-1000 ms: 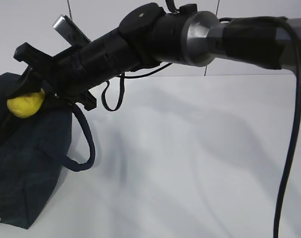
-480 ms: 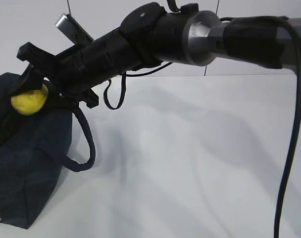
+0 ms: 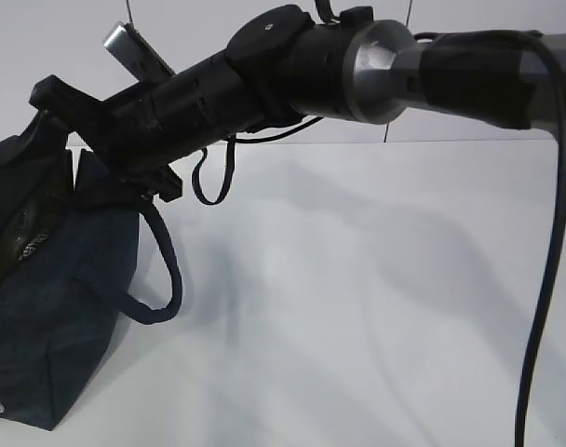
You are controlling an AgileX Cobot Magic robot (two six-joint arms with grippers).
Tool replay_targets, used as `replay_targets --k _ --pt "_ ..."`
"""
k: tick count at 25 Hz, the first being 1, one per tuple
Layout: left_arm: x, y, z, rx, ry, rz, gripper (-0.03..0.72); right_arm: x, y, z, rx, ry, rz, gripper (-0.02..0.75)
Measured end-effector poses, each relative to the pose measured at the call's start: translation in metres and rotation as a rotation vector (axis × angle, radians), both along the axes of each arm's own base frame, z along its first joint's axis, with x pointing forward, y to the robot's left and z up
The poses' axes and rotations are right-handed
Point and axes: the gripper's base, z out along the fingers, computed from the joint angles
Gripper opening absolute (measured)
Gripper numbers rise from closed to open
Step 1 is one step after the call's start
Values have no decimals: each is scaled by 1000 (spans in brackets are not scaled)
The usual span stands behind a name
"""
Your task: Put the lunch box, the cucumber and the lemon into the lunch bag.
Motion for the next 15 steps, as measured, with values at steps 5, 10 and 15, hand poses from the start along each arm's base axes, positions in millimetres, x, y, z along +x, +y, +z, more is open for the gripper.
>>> replay_targets --k 5,10,15 --pt "0 0 0 0 0 0 6 0 -2 3 33 12 20 594" --pt "0 0 0 0 0 0 6 4 -16 5 61 -2 109 543" --pt "0 0 0 0 0 0 6 13 -39 9 112 6 185 535"
